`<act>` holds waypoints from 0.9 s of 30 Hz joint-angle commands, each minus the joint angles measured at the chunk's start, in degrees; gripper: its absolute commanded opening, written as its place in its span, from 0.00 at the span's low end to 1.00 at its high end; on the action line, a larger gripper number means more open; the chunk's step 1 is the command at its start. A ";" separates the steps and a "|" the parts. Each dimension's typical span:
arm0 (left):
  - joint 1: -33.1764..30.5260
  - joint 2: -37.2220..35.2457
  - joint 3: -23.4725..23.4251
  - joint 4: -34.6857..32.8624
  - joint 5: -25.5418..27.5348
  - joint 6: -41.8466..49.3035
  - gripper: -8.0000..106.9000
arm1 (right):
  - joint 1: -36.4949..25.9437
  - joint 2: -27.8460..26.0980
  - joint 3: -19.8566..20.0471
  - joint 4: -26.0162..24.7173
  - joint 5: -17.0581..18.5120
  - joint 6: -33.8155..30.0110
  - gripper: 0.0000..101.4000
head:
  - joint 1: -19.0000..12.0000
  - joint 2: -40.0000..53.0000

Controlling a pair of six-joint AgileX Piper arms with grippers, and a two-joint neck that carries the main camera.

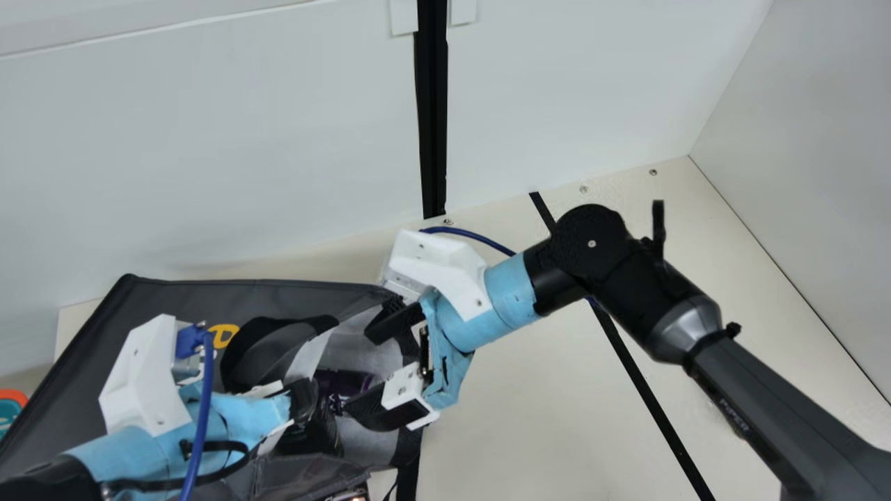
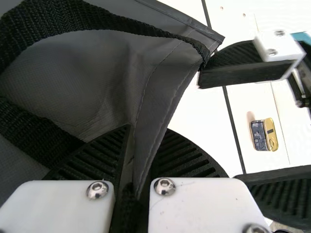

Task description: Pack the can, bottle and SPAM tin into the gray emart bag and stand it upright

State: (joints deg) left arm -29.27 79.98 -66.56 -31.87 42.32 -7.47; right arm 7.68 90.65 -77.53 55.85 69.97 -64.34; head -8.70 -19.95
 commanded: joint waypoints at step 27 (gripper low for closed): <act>0.00 0.00 0.00 0.00 0.00 0.00 0.00 | -11.52 -13.74 1.16 -7.37 -2.92 9.77 0.94 | -1.30 -0.05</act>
State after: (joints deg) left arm -29.27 79.98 -66.56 -31.87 42.32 -7.47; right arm -3.58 77.41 -76.42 48.93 67.24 -54.72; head -8.70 -19.95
